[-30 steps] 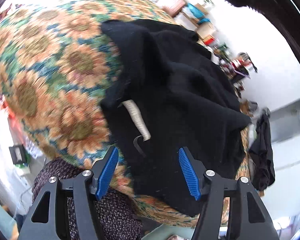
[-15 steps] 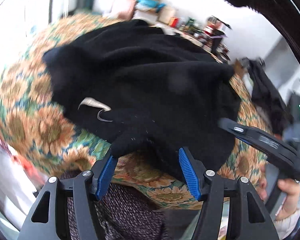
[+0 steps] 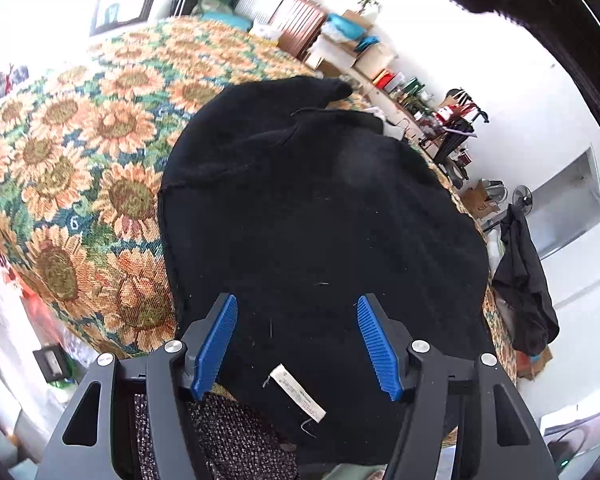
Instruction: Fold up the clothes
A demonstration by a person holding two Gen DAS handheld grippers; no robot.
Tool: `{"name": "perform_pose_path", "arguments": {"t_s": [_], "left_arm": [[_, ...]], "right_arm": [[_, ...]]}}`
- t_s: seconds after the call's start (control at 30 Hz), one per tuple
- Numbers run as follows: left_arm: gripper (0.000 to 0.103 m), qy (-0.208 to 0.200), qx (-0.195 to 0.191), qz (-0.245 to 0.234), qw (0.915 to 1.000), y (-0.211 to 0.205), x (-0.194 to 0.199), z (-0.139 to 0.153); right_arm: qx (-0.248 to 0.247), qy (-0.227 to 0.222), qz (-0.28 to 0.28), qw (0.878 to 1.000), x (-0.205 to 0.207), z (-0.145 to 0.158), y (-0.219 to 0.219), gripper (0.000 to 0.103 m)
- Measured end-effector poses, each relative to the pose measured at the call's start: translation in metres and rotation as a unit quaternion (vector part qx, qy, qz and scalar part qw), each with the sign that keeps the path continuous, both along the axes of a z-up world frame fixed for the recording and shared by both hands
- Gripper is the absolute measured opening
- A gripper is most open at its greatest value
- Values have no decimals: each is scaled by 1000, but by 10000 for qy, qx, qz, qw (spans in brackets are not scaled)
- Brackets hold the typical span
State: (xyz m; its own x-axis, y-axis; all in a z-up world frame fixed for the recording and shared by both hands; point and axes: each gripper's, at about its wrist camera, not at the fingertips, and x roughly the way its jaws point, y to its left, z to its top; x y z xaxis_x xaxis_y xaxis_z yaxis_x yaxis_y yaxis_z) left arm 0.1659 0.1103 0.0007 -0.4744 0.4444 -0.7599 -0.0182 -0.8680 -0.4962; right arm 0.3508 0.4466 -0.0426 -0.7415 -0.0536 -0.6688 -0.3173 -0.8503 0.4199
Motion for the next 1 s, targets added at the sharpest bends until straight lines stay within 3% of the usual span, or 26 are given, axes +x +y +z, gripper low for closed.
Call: {"name": "perform_pose_path", "arguments": {"t_s": [0.07, 0.1, 0.13, 0.27, 0.33, 0.47, 0.53, 0.57, 0.6, 0.63, 0.67, 0.77, 0.83, 0.9, 0.97, 1.0], "left_arm": [[64, -88, 25, -4, 10000, 0, -5, -3], [64, -108, 25, -14, 9999, 1, -7, -4], [64, -104, -23, -30, 9999, 4, -9, -5], [64, -13, -166, -146, 9998, -1, -21, -6], [64, 10, -219, -206, 9995, -6, -16, -3], [64, 125, -365, -312, 9988, 4, -20, 4], [64, 158, -452, -362, 9982, 8, -22, 5], [64, 175, -489, -394, 9979, 10, -24, 5], [64, 183, -505, -412, 9977, 12, -25, 5], [64, 191, -518, -436, 9975, 14, -26, 5], [64, 199, -532, -459, 9973, 16, -27, 4], [64, 218, -676, -459, 9964, 23, -29, 2], [64, 104, -770, -491, 9958, 28, -32, -3], [64, -38, -794, -568, 9952, 35, -36, -8], [64, -203, -737, -705, 9946, 43, -40, -15], [64, -239, -723, -750, 9943, 47, -39, -16]], "right_arm": [[11, 1, -57, 10000, -4, 0, 7, 8], [16, 1, -86, 10000, -7, 1, 10, 21], [22, 1, -115, 9999, -9, 1, 14, 43], [76, 17, -161, 9998, -25, 3, 26, 52], [185, 12, -73, 9998, -59, 7, 33, 67], [288, -306, -39, 9991, -127, 2, 51, 73], [498, -940, -261, 9940, -155, -12, 57, 74], [555, -1227, -358, 9902, -165, -20, 62, 69], [541, -1308, -422, 9890, -167, -26, 67, 29], [519, -1264, -504, 9893, -166, -30, 70, 9], [496, -1121, -552, 9909, -160, -30, 73, 5], [-52, -236, -887, 9958, -110, -12, 90, 5], [-28, 238, -1287, 9914, -70, 9, 96, 5], [1, 677, -1761, 9821, -24, 28, 102, 5], [51, 800, -2348, 9687, 8, 40, 107, 6], [140, 659, -2705, 9603, 20, 42, 110, 17]]}}
